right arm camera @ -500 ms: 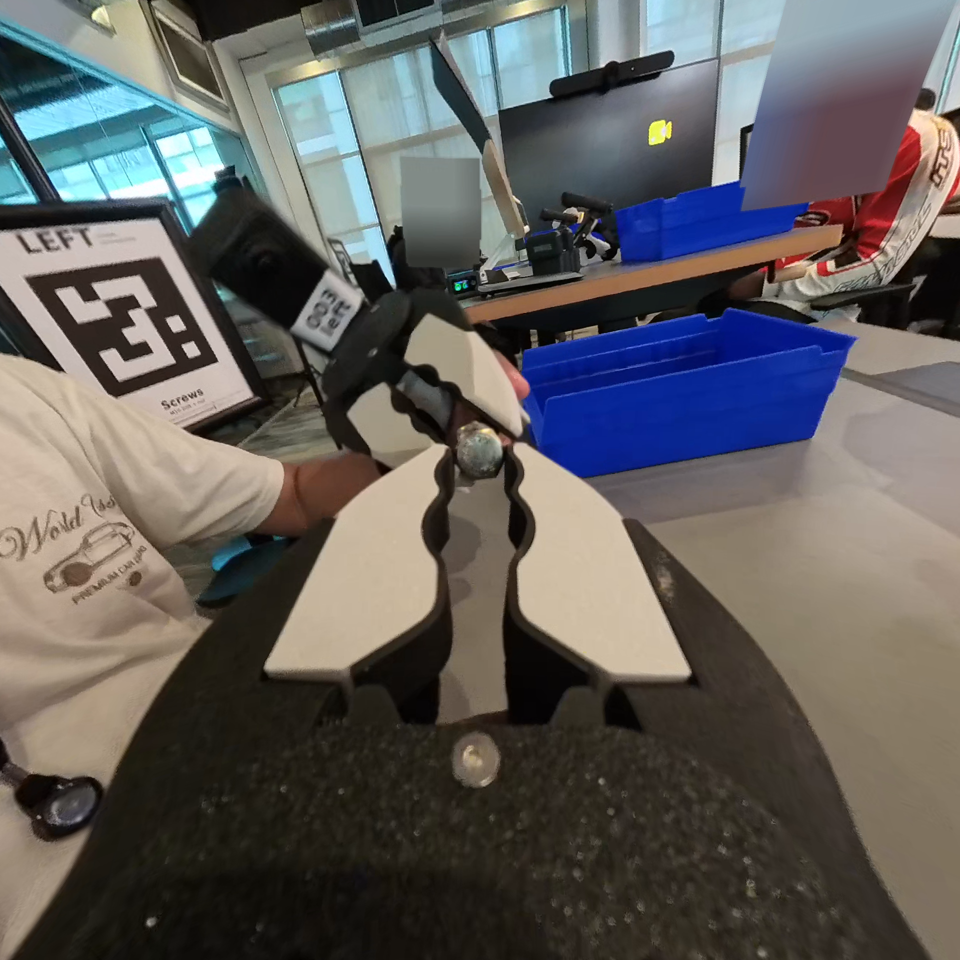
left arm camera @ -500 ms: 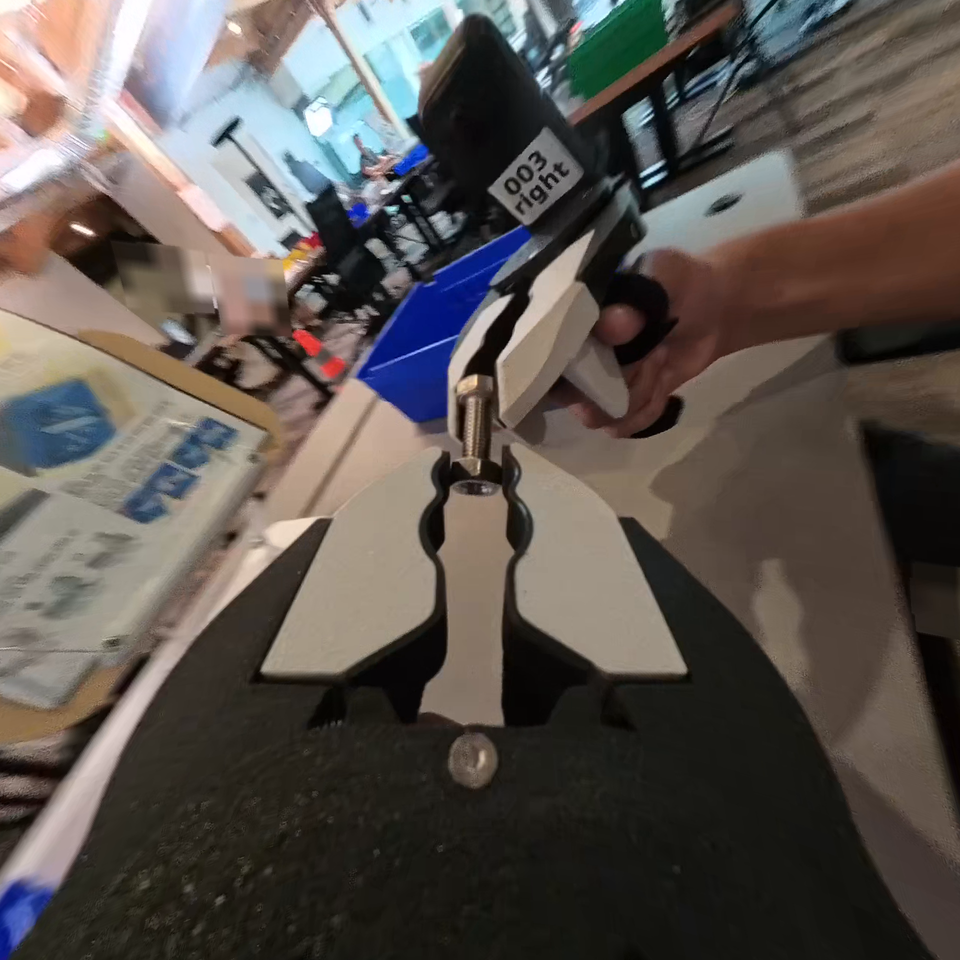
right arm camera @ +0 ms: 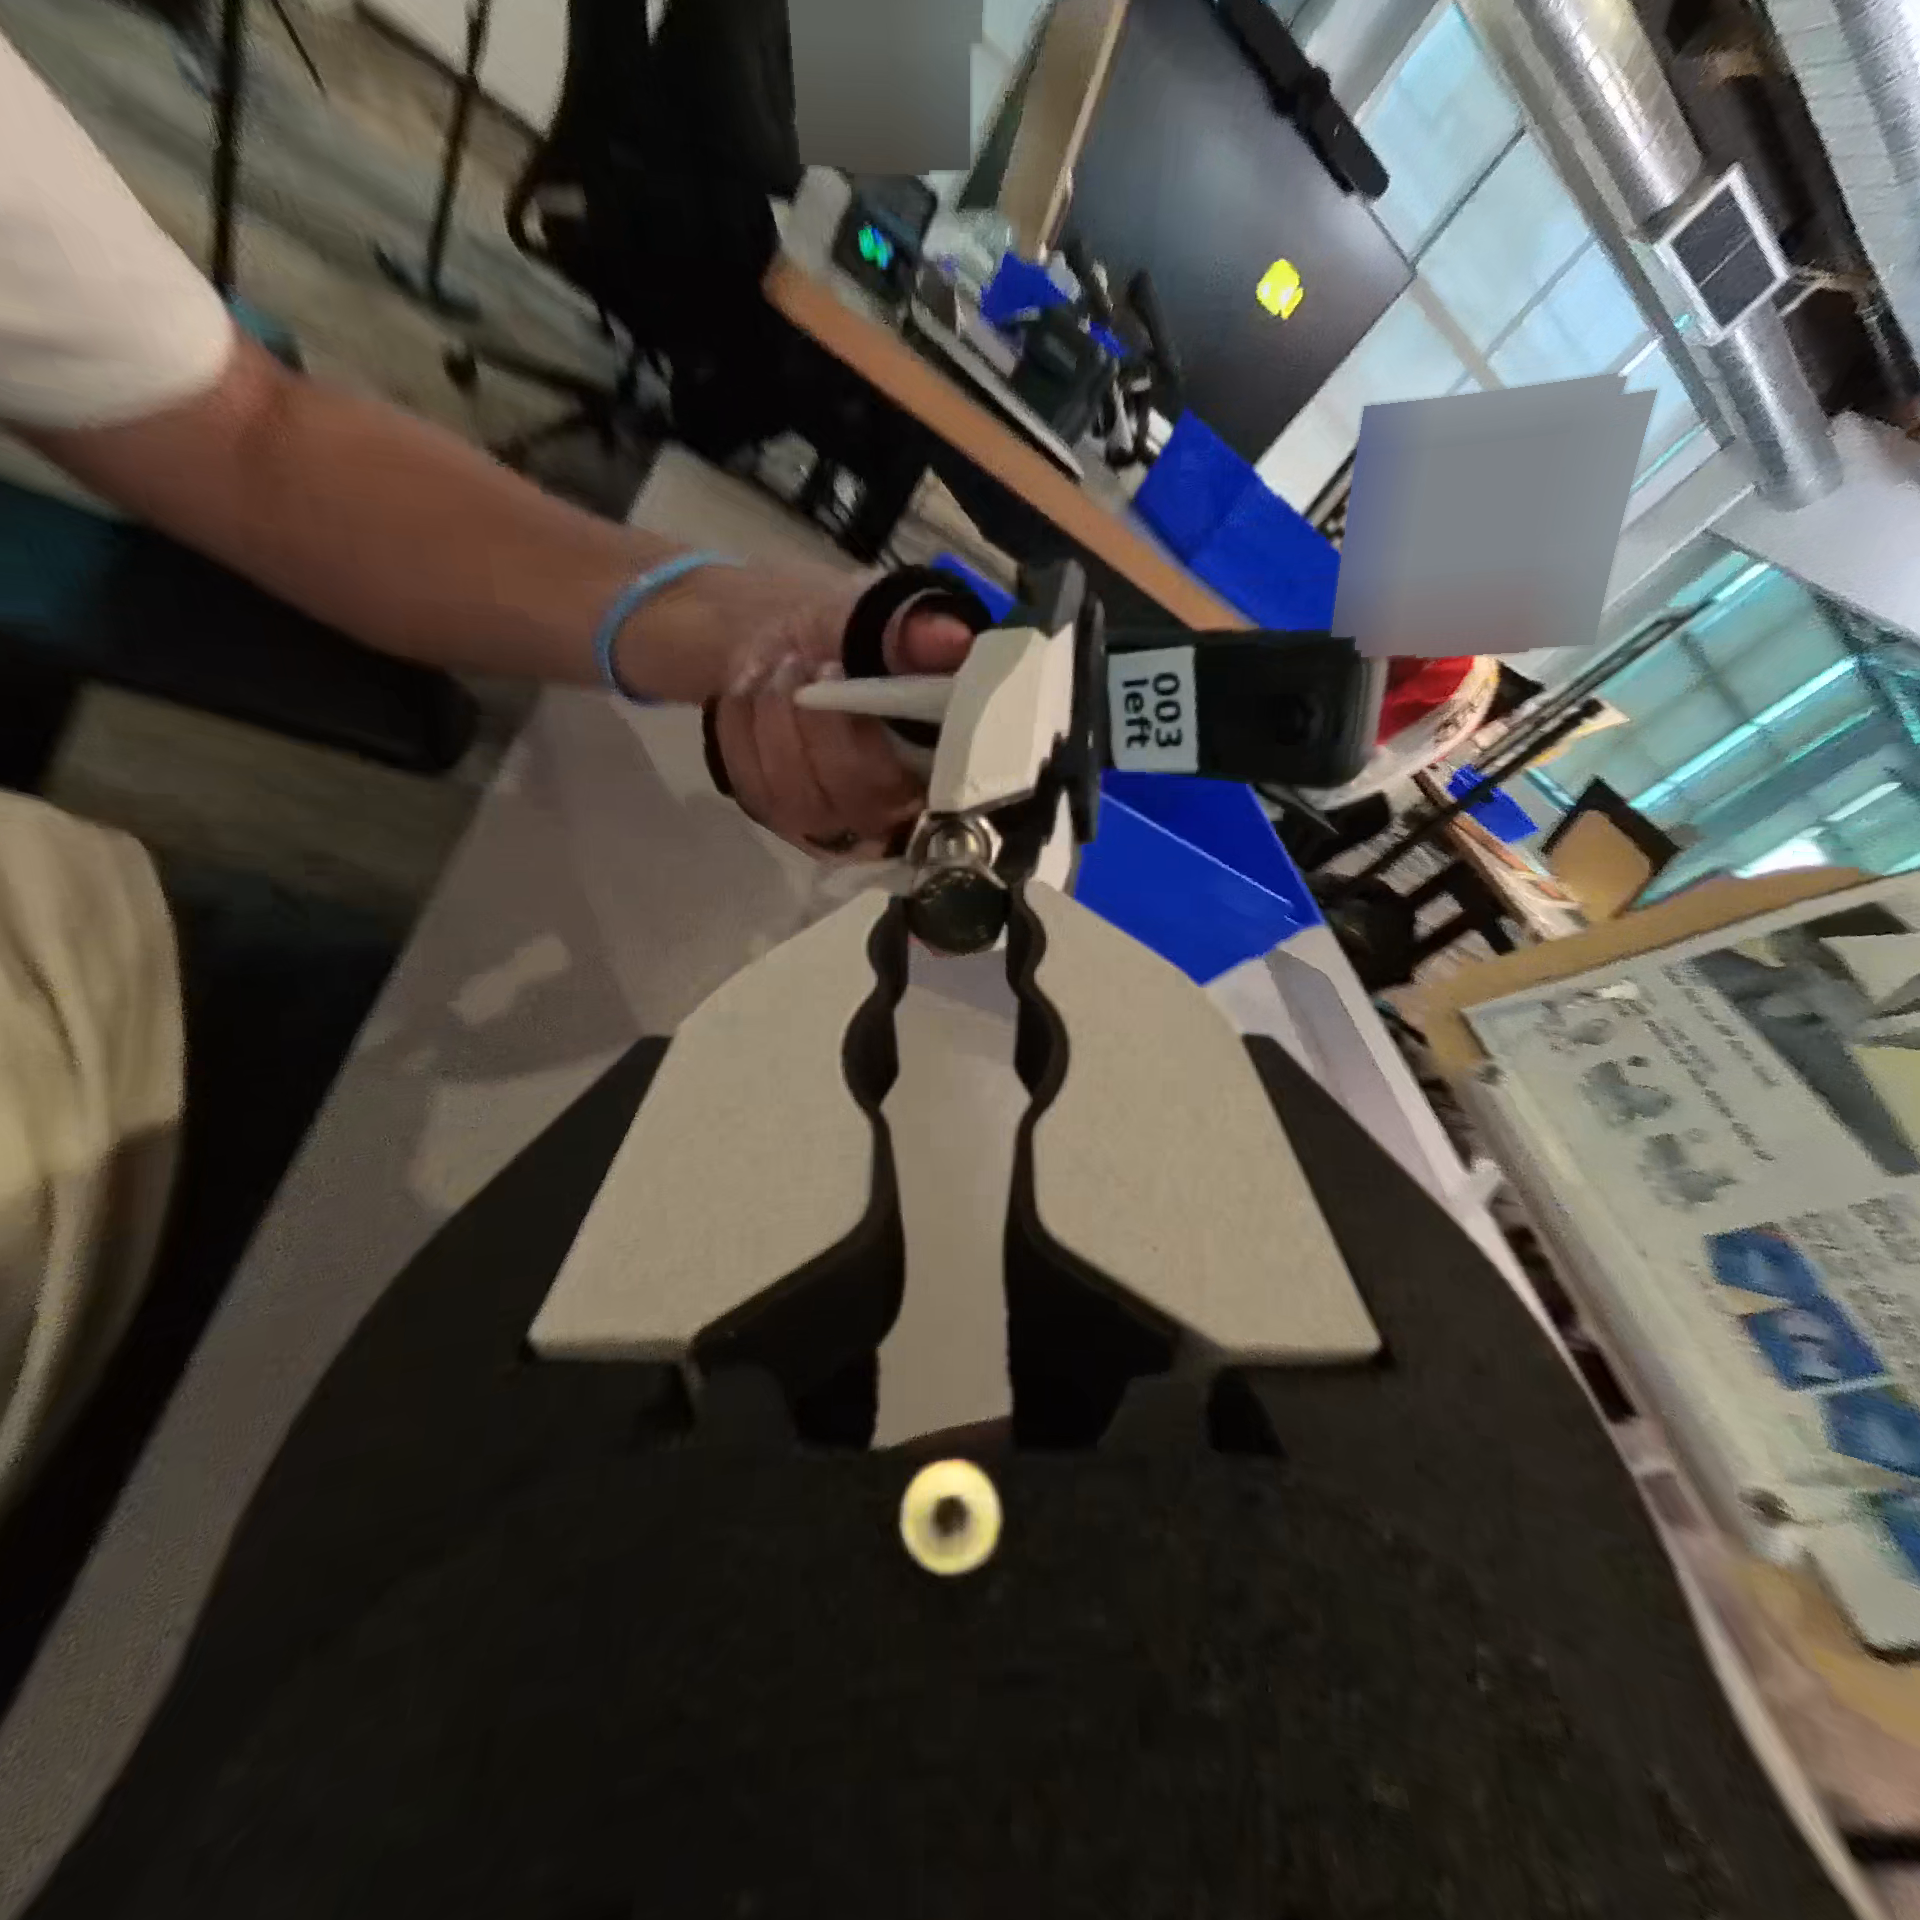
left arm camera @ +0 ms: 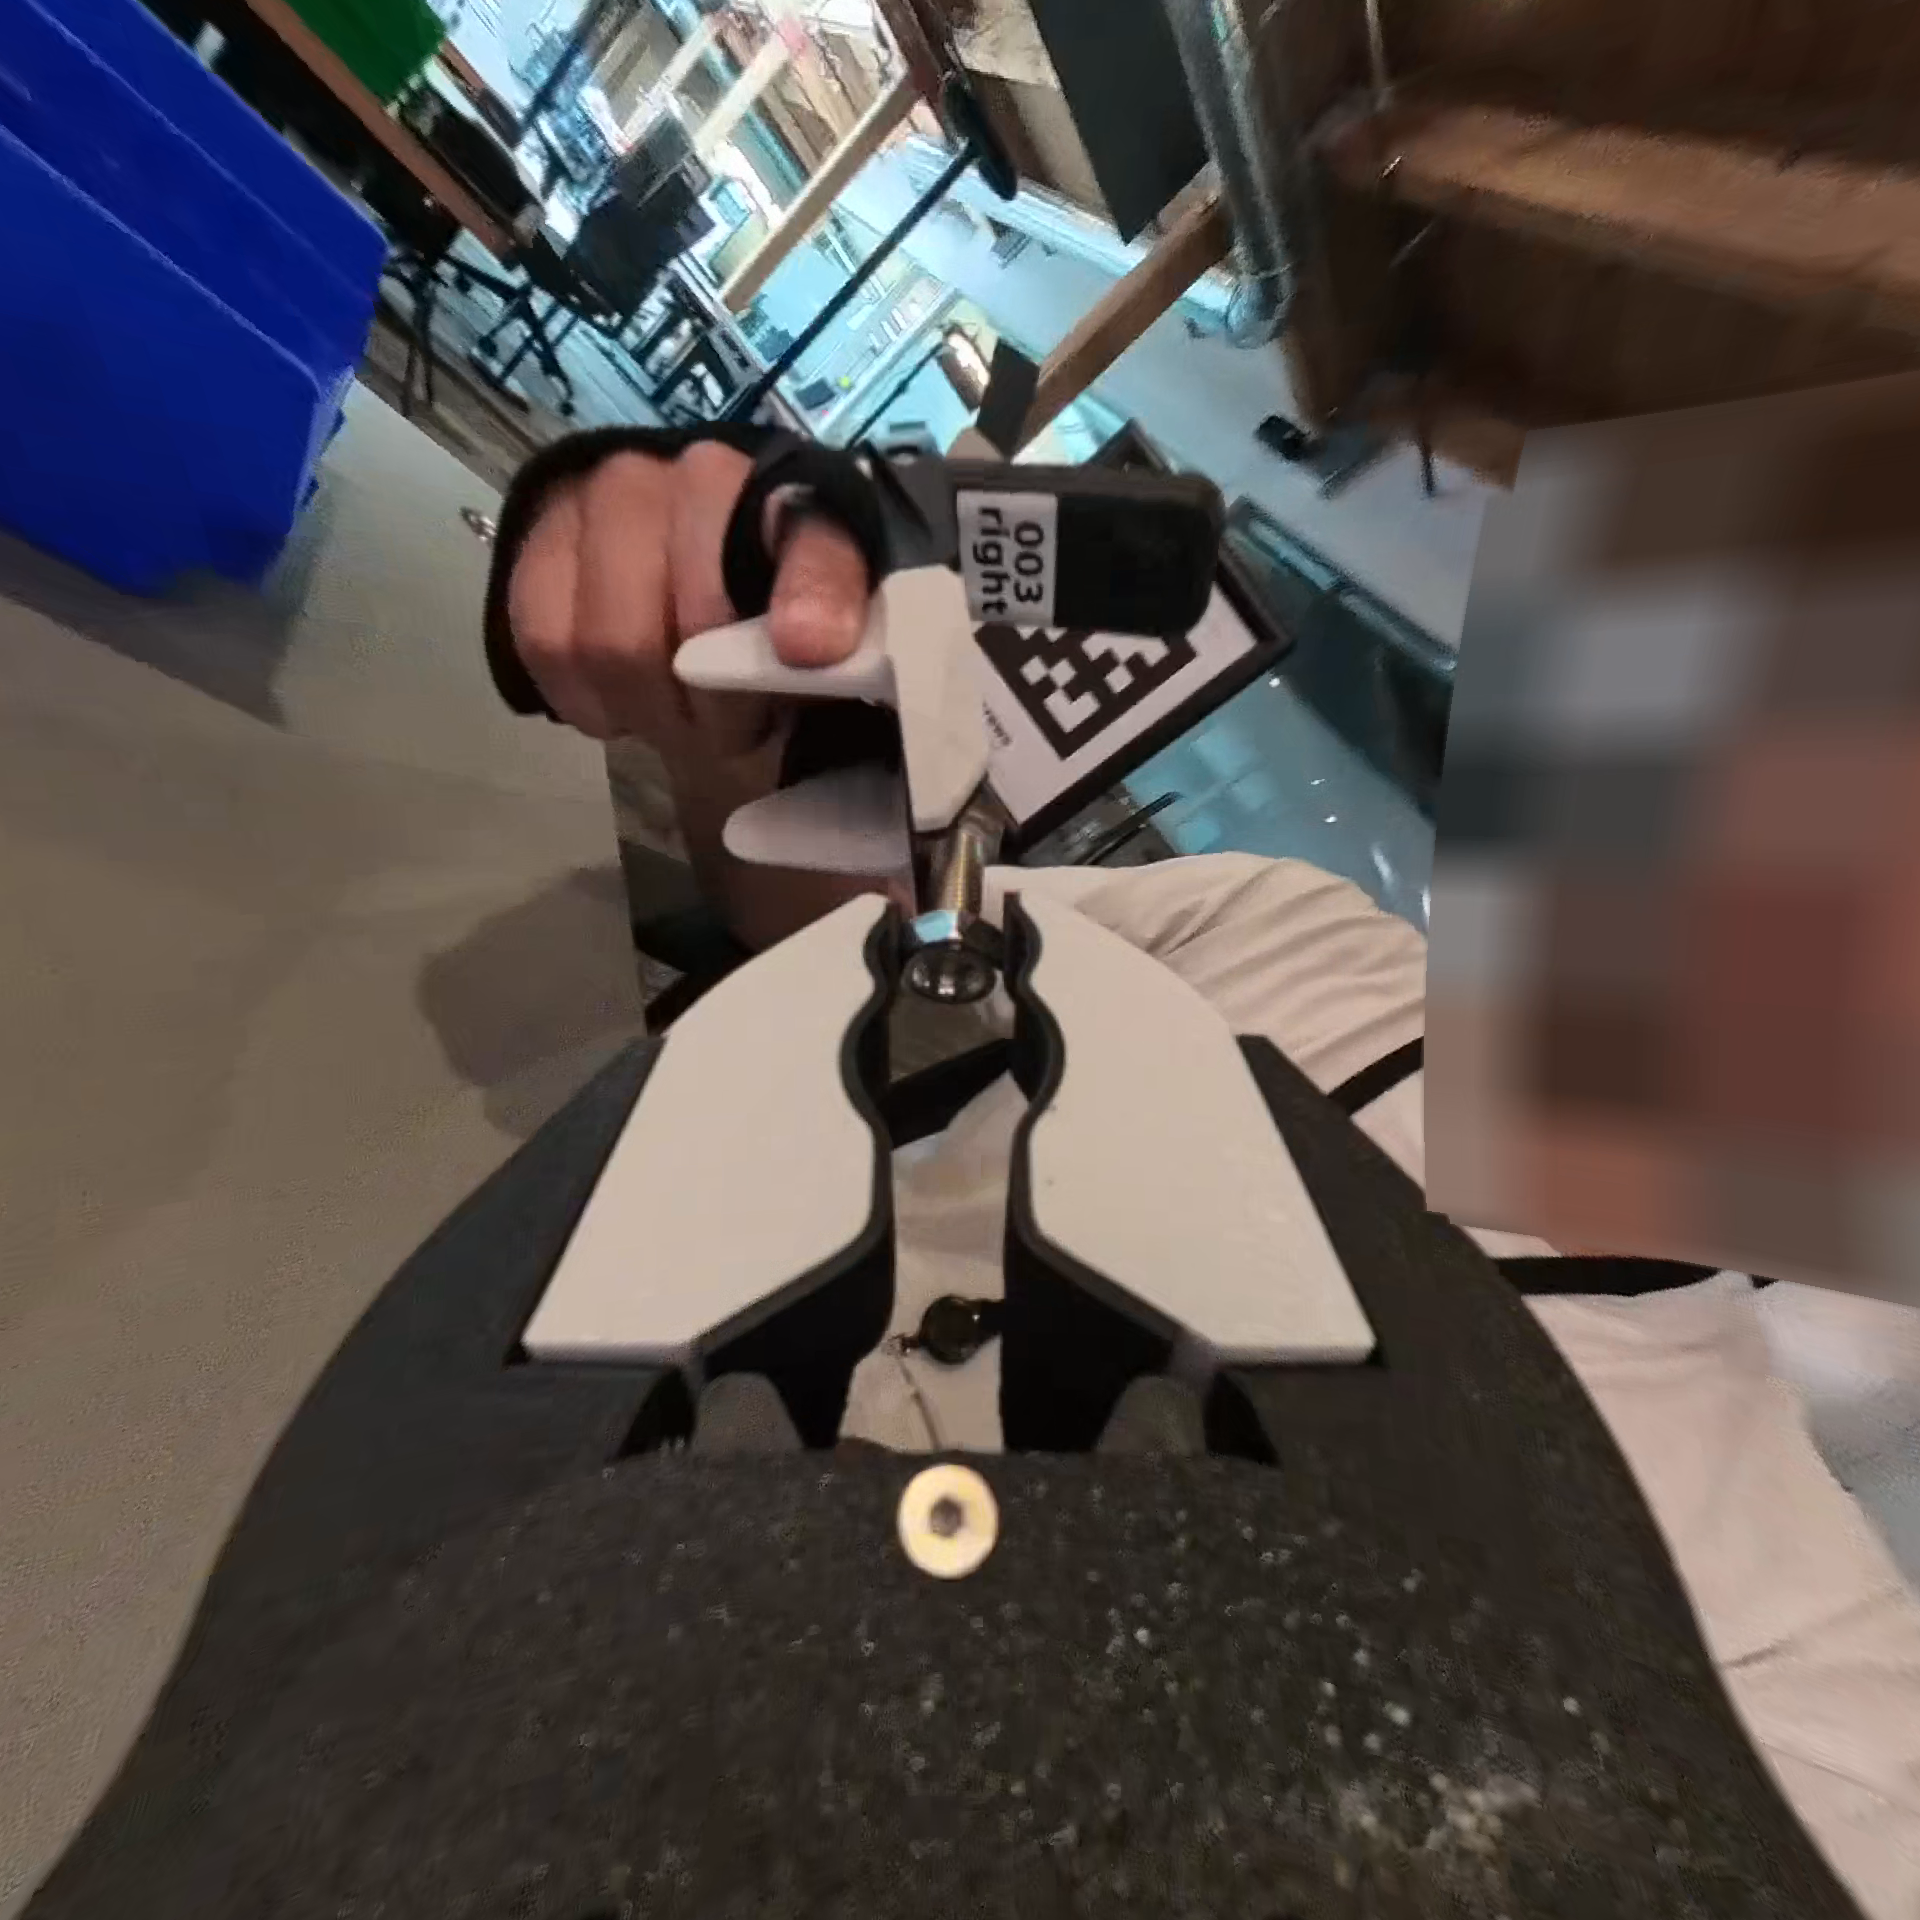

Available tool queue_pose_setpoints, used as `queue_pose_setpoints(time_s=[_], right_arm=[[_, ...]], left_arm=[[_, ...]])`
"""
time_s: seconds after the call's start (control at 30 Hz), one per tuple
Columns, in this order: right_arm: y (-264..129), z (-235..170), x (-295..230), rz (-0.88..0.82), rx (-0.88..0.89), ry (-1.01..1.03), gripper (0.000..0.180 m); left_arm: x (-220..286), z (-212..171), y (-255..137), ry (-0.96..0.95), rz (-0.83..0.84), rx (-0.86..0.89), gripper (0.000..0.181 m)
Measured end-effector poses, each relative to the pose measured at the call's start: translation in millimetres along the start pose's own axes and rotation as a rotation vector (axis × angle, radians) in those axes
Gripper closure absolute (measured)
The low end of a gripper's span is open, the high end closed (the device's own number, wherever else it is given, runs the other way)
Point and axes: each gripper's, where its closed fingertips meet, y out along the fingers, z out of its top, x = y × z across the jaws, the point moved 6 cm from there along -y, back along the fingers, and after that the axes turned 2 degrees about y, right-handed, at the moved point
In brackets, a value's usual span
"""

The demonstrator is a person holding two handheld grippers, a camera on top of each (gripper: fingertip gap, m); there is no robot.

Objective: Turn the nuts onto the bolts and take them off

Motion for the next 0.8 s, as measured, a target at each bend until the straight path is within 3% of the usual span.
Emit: queue_pose_setpoints(time_s=[0.13, 0.17, 0.3, 0.43, 0.5, 0.63, 0.73, 0.8], right_arm=[[-1.2, -2.2, 3.6, -0.005, 0.001, 0.049, 0.162], [-2.4, -3.5, 6.9, -0.011, 0.019, 0.085, 0.162], [-7.2, -10.5, 19.4, 0.000, 0.089, 0.274, 0.162], [-6.7, -15.8, 26.2, 0.057, 0.158, 0.474, 0.162], [-4.3, -18.2, 26.3, 0.081, 0.165, 0.527, 0.162], [2.7, -24.2, 22.9, 0.101, 0.107, 0.556, 0.162], [4.1, -24.6, 21.9, 0.094, 0.100, 0.556, 0.162], [4.7, -24.1, 21.3, 0.095, 0.095, 0.544, 0.162]], left_arm=[[-2.4, 1.8, -0.3, 0.052, 0.015, 0.029, 0.159], [-0.5, 3.7, -0.4, 0.092, 0.040, 0.038, 0.138], [6.3, 6.8, -1.9, 0.413, 0.313, 0.030, 0.113], [2.7, 2.8, -0.7, 0.933, 0.804, -0.089, 0.123], [-0.5, -4.6, 4.2, 1.118, 0.947, -0.186, 0.126], [4.5, -8.3, 14.1, 1.351, 1.048, -0.181, 0.144], [8.3, -7.2, 15.3, 1.386, 1.069, -0.167, 0.164], [7.5, -8.4, 15.4, 1.371, 1.066, -0.186, 0.165]])
